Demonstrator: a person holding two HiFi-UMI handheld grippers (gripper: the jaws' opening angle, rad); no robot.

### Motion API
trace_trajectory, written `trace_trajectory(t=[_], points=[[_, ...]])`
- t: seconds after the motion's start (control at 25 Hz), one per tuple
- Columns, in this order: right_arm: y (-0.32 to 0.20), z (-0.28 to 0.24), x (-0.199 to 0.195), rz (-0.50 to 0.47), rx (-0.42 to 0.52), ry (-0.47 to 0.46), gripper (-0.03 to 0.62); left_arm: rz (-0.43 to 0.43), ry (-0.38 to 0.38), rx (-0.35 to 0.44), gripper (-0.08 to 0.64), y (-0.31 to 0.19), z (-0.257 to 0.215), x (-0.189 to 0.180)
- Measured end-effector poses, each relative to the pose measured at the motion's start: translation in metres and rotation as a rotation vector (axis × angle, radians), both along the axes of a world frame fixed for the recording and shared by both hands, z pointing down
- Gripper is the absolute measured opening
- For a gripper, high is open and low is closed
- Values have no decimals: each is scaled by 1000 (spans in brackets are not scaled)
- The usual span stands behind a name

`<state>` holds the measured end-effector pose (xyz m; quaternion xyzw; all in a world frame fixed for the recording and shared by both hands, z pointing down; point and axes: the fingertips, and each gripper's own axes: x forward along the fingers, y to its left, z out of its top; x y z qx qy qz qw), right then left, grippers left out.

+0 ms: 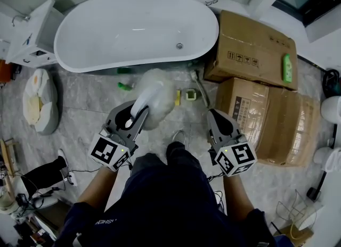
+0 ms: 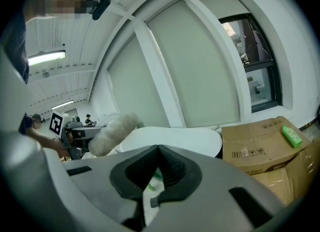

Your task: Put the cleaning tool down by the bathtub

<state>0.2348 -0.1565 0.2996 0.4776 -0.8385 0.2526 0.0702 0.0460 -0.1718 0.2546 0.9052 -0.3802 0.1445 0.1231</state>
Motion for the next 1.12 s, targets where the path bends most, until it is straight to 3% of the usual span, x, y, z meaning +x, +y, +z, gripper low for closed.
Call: trace_trajectory(t=[0.16, 0.52, 1.12], points=[[-10, 17, 2, -3, -29, -3, 4, 10, -32, -26, 108, -12, 20, 3], [-29, 91, -21, -17, -90, 8, 4, 42, -93, -133, 109, -29, 113, -3], [-44, 274, -50, 54, -136, 45, 4, 116, -230, -267, 109, -44, 347, -51]])
